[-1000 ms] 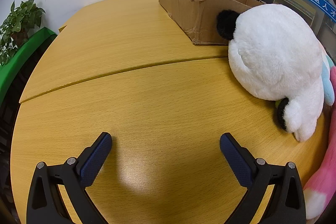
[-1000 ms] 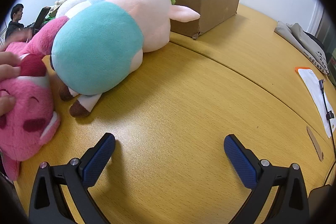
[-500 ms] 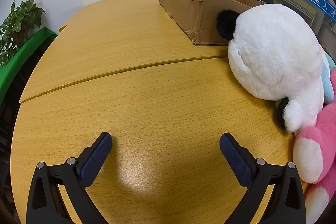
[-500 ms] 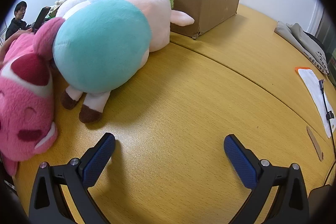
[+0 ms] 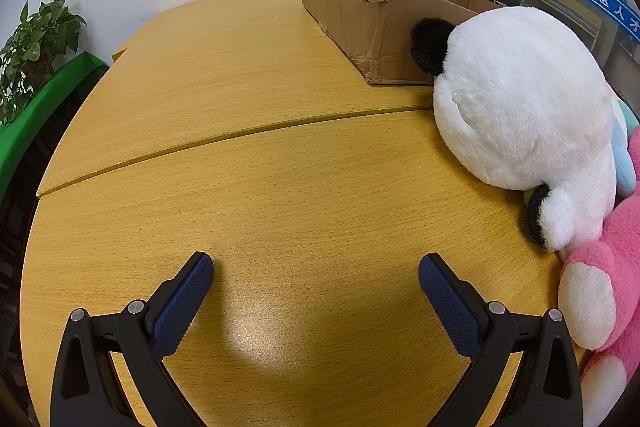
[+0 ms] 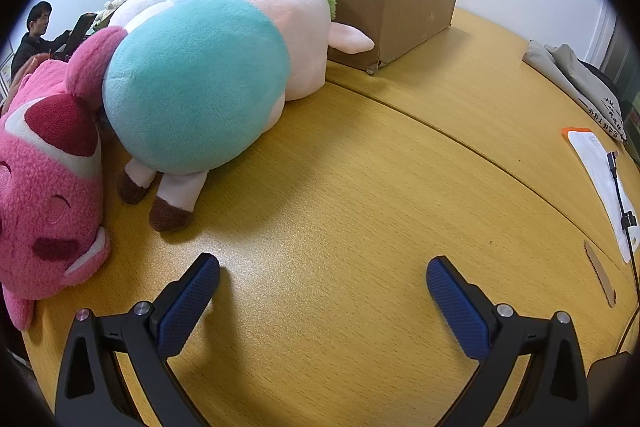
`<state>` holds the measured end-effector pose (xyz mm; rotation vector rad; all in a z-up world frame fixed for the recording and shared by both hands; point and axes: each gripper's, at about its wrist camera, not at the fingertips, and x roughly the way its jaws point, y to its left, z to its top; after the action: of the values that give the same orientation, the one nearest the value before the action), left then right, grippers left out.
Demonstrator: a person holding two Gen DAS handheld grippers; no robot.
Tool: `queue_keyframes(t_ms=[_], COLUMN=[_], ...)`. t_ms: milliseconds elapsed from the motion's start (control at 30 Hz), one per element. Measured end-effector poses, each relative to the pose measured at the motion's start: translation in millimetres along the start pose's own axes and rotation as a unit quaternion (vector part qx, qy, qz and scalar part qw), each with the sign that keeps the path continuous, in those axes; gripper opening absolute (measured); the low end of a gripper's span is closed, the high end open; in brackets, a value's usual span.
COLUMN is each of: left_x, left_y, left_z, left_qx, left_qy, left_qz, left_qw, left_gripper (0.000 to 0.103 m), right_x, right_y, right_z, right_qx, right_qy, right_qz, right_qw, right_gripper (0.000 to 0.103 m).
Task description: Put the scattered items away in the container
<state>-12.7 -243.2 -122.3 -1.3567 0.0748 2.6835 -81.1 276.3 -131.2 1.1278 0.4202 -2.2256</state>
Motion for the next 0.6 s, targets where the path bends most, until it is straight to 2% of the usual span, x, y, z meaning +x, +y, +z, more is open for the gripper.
queue_keyframes(t_ms=[300,600], left_x=[2.9,1.7], left_y=[0.5,-4.5], left_z=[5.6,4.4], left_qx=[0.027,0.005], left_qy=[0.001,0.000], left_qz=[-0.020,-0.005], left_qw=[0.9995,1.0000], left_gripper=[0.103,0.103], right_x=[3.3,5.5], right_y=[0.0,5.8], right_z=[3.3,8.2], right_qx=[0.008,0.055], right_qy=[0.000,0.001], right_qz=[-0.005,-0.040], right_qw=[1.000,0.998], right_gripper=[0.103,0.103])
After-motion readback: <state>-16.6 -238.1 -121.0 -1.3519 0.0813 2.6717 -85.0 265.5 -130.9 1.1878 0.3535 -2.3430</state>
